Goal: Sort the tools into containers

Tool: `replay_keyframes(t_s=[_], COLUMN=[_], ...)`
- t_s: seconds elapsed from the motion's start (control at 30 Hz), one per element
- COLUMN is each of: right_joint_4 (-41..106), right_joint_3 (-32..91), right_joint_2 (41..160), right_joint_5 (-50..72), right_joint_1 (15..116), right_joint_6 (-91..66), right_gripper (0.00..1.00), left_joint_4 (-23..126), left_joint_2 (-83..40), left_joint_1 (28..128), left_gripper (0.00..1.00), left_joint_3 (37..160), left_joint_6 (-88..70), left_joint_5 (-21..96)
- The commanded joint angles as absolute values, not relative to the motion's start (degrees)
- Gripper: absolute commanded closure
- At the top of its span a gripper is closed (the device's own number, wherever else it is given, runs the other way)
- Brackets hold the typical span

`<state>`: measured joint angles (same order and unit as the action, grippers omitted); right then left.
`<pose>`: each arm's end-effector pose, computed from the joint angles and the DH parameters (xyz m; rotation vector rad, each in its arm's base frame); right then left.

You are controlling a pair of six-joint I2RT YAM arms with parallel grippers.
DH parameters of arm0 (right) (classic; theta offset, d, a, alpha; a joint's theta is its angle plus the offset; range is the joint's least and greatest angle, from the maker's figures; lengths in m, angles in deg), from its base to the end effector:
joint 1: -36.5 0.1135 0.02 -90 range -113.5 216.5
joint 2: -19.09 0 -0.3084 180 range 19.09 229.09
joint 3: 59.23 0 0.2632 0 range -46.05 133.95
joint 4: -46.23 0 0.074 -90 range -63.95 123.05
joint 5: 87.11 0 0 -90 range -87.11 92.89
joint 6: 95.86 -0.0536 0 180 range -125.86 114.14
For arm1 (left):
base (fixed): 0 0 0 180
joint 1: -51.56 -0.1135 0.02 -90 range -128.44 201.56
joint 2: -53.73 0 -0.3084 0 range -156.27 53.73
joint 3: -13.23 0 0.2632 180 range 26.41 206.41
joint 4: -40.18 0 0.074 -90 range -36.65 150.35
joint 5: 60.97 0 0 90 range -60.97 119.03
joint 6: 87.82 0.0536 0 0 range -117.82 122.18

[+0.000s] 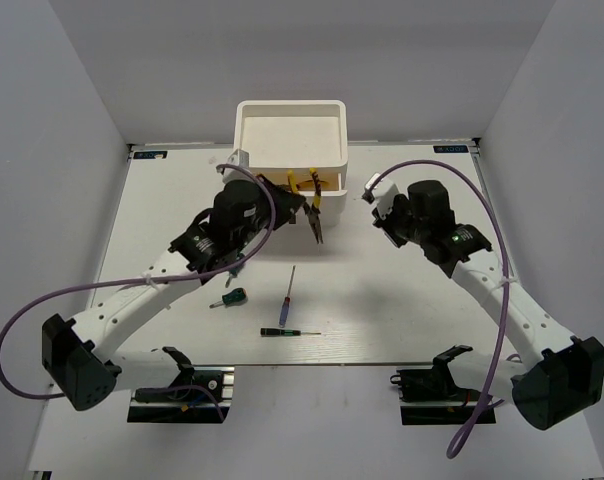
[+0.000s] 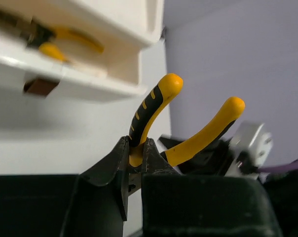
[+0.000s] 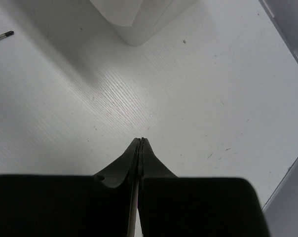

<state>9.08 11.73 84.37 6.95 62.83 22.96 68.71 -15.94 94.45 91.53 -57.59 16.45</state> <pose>0.2328 0.1195 0.3531 -1.0180 1.8584 0.0493 0.2218 -0.1901 0.3992 -0.4540 1.9882 -0.9736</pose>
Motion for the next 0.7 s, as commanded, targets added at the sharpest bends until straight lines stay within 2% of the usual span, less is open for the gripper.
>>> replay_keyframes(t_s=[0.0, 0.23, 0.67], right_joint_4=[9.9, 9.6, 10.5], right_joint_3=[10.7, 7.7, 5.9], right_joint_2=[81.9, 79.6, 79.3], right_joint_5=[6.8, 7.1, 8.2], right_joint_1=[61.8, 61.2, 60.1], right_joint_6=[20.9, 21.4, 21.4], right_gripper=[1.0, 1.0, 1.0], left_joint_4=[50.3, 45.4, 44.4], left_joint_2=[-18.7, -26.6, -28.9], left_joint_1=[93.6, 91.9, 88.8], left_gripper=[1.0, 1.0, 1.0], left_joint_3=[92.6, 102.6, 98.9], left_joint_6=[-56.9, -54.1, -54.1], left_joint_5=[8.9, 3.5, 1.9])
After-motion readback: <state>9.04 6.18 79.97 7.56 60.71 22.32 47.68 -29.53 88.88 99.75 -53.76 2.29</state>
